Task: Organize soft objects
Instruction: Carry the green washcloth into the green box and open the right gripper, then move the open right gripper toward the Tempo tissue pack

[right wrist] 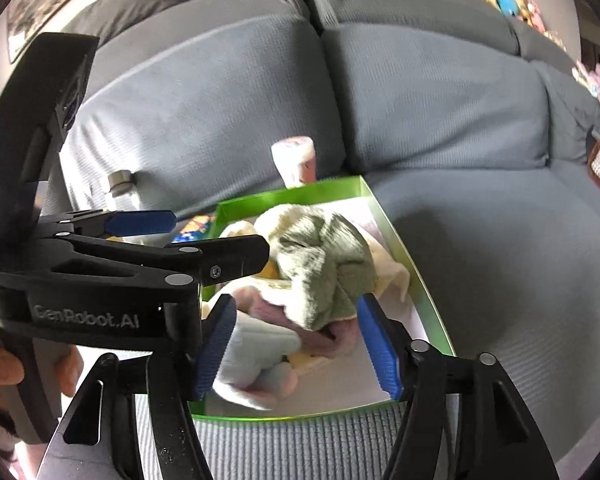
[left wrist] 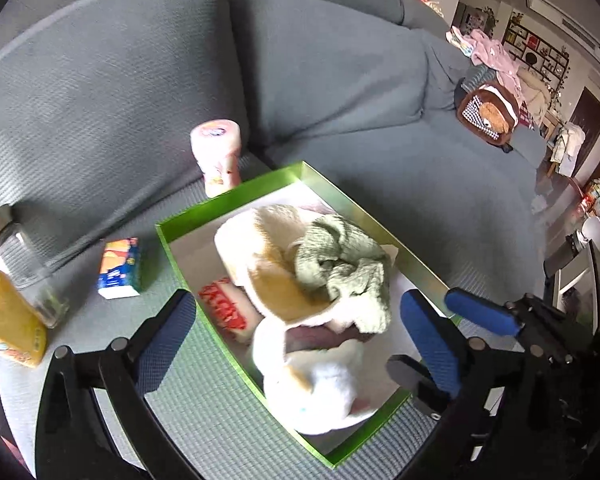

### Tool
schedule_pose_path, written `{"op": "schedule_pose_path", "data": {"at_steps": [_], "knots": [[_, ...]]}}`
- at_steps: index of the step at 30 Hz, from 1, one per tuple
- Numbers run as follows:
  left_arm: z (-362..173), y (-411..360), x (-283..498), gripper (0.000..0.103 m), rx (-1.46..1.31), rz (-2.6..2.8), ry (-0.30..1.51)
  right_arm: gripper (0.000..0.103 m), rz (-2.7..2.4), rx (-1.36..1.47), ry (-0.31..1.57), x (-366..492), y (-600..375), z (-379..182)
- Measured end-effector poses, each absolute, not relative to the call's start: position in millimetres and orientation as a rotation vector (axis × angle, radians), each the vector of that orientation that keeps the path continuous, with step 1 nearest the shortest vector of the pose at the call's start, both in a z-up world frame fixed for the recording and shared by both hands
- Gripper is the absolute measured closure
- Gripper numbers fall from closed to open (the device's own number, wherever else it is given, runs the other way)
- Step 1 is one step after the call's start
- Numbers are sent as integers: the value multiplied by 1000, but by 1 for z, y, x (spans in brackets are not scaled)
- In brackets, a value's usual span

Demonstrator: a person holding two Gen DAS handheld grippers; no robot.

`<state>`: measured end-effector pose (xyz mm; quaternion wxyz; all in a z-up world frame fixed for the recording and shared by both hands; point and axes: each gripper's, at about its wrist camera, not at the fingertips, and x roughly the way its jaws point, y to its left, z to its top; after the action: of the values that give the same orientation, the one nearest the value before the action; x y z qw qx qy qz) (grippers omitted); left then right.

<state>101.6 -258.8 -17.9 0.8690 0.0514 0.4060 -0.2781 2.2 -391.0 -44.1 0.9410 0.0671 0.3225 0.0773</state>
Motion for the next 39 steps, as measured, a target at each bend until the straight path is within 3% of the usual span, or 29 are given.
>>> {"op": "schedule_pose_path", "data": {"at_steps": [14, 22, 32, 39], "knots": [[1, -195, 63, 1, 48, -631, 769, 33, 203, 161, 620, -32, -353, -35], [-16, -137, 49, 1, -8, -586, 779, 31, 235, 75, 606, -38, -302, -33], [-61, -24, 55, 1, -182, -380, 846, 31, 261, -41, 725, 22, -216, -78], [-78, 5, 80, 1, -240, -343, 870, 31, 206, -58, 764, 87, -173, -107]]}}
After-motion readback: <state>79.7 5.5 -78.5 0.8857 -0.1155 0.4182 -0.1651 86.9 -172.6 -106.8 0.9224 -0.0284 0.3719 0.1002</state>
